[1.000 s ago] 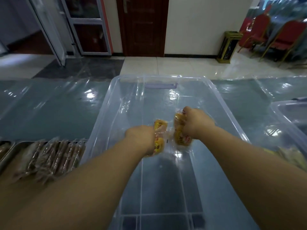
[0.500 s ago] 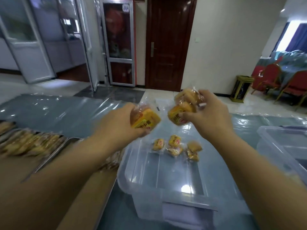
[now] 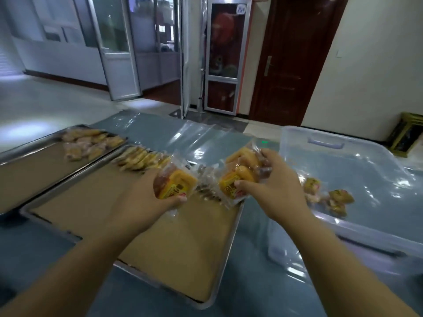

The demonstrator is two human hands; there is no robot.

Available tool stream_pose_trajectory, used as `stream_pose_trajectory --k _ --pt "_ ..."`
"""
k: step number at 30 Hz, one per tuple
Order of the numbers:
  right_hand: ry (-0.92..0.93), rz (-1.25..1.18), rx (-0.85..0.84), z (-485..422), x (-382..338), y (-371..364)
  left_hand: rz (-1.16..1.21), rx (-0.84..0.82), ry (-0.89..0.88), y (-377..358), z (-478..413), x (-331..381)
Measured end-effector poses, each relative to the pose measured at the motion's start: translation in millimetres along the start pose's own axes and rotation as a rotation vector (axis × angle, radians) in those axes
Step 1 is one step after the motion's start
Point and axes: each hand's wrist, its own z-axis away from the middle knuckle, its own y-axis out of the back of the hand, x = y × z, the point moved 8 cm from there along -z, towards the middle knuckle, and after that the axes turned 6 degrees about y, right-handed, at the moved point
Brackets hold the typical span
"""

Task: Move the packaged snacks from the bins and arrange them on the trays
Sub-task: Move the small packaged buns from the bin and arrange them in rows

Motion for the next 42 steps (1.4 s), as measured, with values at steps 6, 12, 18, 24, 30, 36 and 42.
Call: stream_pose_trajectory --k 6,12,18,24,30,36,42 --pt "-0.104 -0.042 -0.014 23.4 -41.1 -119.8 0.036 0.020 0.139 90.8 20.4 -103.6" --pt "-0.139 -0.091 -0.088 26.4 -83.3 -224.5 0.068 0.049 0.178 169.8 27.1 -181.9" --pt "-0.134 -0.159 -0.153 10.5 -106.8 -304.6 0.037 0.107 0.217 230.7 5.2 -235.2" --pt "-0.147 -0.203 -0.145 -28.5 -104.4 -380.0 -0.027 0.100 0.287 281.6 -48.6 -291.0" --pt "-0.206 -0.259 -0.165 -83.4 -94.0 -461.7 -0.036 0.080 0.340 319.2 -132.4 -339.8" --pt "-0.239 -0.213 -0.255 -129.8 -98.6 -535.0 0.038 0.024 0.377 344.8 -193.2 -394.2" --pt "-0.248 -0.120 -0.334 -172.1 -115.8 -606.6 0.109 -0.026 0.404 372.3 -257.3 -454.9"
